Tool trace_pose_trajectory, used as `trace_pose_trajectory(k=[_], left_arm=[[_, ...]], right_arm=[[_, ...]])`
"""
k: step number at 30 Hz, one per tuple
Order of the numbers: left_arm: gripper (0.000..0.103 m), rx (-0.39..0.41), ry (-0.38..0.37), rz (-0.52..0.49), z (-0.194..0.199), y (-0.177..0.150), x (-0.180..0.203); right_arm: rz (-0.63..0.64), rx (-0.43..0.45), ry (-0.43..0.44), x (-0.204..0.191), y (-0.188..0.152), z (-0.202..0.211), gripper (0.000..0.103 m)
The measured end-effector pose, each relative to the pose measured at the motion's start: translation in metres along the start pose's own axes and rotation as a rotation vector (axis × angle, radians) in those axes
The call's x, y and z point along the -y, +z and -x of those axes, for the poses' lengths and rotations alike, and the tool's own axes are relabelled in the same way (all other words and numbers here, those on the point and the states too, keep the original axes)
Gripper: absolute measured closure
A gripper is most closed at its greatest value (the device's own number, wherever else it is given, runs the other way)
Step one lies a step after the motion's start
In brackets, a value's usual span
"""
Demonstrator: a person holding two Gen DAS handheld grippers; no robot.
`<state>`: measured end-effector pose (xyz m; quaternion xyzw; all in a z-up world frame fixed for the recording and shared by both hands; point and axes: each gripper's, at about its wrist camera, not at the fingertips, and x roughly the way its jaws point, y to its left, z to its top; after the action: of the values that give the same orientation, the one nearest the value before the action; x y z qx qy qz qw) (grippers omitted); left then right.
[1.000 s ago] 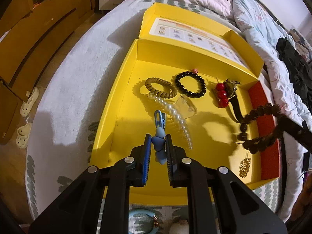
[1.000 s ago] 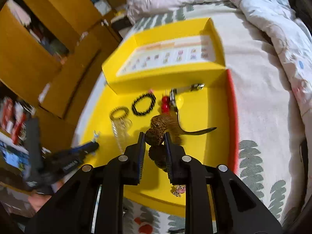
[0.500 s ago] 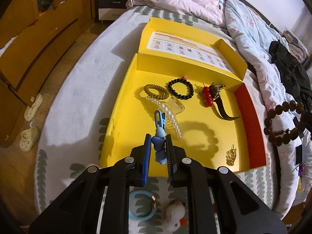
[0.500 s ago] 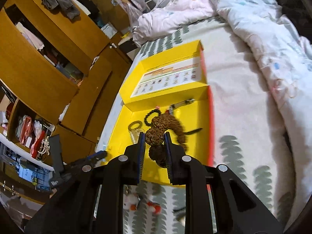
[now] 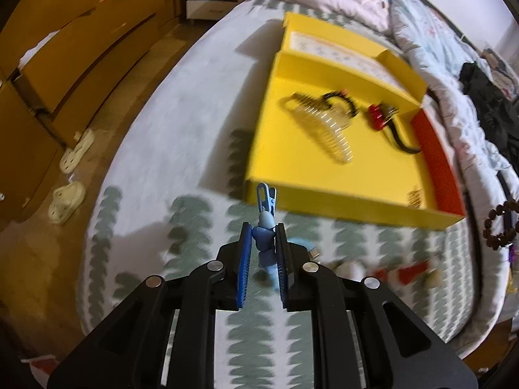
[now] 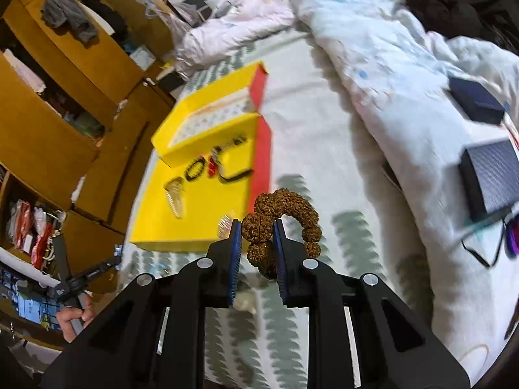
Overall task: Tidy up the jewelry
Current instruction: 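Carry the clip figure and bead bracelet out of the box and lower them onto the bedspread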
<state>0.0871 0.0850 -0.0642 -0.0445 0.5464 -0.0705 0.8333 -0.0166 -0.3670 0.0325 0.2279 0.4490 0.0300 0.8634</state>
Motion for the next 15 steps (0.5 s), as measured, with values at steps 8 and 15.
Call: trace_pose_trajectory(k=[8, 15], left_arm=[[0.088, -0.080, 0.071, -0.007, -0.035, -0.019, -0.013], [0.088, -0.113, 0.103, -0.016, -0.055, -0.020, -0.003]], right_arm=[[-0.045, -0.066, -0.080, 0.029, -0.022, -0.019, 0.083], [-0.012, -0.150, -0.116, 0.018, -0.031, -0.060, 0.083]])
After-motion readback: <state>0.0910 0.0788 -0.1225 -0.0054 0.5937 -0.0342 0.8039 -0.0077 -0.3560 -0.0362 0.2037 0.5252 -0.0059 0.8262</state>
